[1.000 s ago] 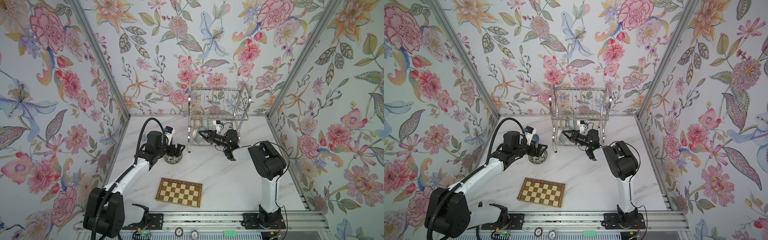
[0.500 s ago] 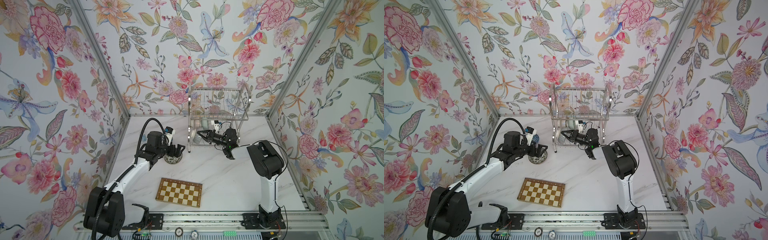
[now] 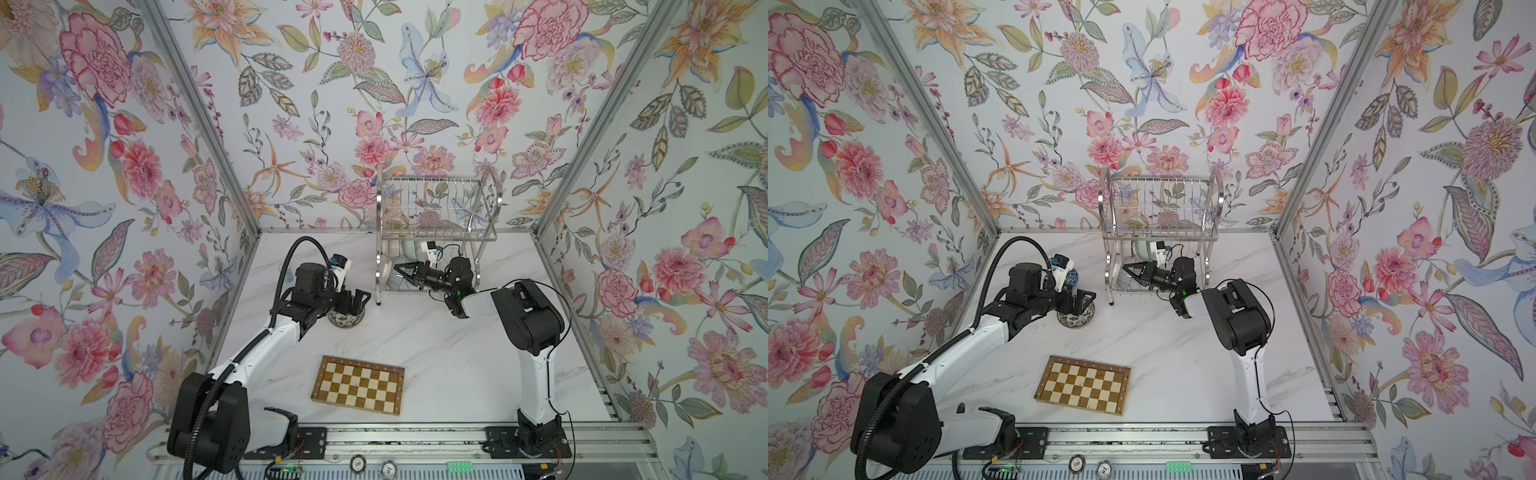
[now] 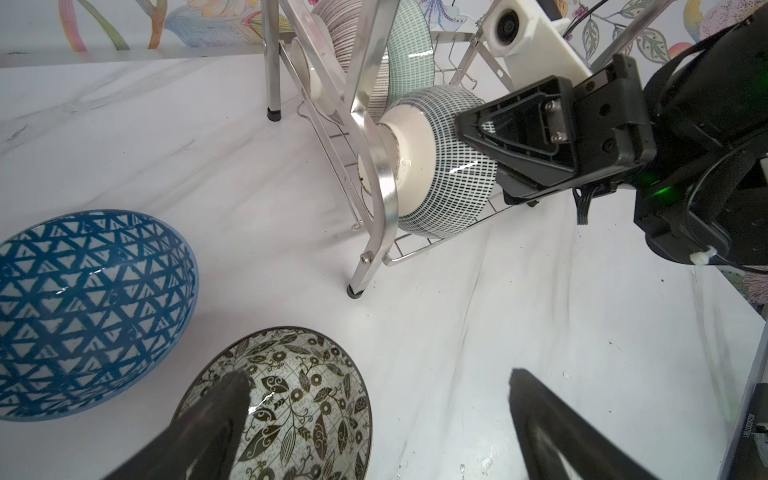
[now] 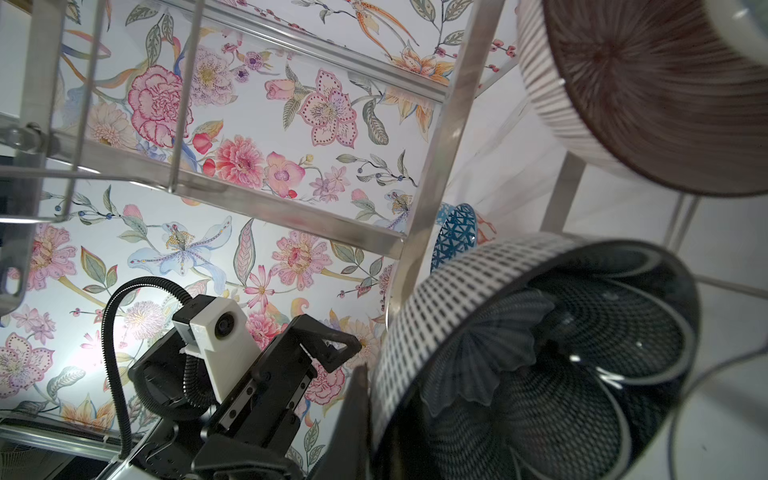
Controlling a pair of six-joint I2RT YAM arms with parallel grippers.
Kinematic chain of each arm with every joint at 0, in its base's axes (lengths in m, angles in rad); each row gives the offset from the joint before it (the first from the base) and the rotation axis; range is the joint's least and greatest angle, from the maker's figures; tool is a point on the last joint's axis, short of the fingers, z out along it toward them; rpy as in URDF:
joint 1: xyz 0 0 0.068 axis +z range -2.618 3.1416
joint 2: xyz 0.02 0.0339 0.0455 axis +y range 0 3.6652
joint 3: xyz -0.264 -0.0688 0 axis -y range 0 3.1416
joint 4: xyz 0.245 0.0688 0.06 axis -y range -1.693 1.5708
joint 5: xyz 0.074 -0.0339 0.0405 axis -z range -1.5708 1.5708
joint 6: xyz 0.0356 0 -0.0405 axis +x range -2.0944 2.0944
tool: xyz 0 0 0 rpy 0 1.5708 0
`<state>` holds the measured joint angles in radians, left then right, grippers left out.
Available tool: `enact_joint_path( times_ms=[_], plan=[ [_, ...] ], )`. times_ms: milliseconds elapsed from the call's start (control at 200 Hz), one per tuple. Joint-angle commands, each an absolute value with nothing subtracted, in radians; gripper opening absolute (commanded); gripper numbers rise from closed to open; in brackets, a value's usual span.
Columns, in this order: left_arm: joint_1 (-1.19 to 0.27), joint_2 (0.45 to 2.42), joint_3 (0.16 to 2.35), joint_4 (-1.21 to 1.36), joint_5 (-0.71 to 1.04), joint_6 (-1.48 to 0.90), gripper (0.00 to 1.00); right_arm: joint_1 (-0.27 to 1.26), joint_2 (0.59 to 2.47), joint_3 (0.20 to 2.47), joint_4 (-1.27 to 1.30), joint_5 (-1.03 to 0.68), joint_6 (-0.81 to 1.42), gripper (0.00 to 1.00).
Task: Load the bowls into the dish rack
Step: 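Lower and settle the bowl down into the rack slot with the right gripper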
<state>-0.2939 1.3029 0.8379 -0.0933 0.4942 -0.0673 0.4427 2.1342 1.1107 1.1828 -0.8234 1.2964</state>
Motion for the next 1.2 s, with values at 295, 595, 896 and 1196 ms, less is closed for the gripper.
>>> enact_joint_path(
  times_ms=[295, 595, 896, 1196],
  plan=[
    [-0.302, 1.318, 0.861, -0.115, 0.501, -0.048, 0.99, 0.443, 2.122, 1.141, 1.118, -0.849, 1.201, 0.05],
    [-0.302, 1.318, 0.864, -0.117, 0.499, -0.051, 0.99, 0.447, 2.106, 1.165, 1.006, -0.856, 1.129, 0.07],
    [-0.302, 1.315, 0.868, -0.120, 0.483, -0.051, 0.99, 0.454, 2.085, 1.201, 0.875, -0.856, 1.041, 0.11],
    [-0.302, 1.308, 0.871, -0.127, 0.459, -0.052, 0.99, 0.467, 2.085, 1.250, 0.781, -0.854, 0.981, 0.17]
  ],
)
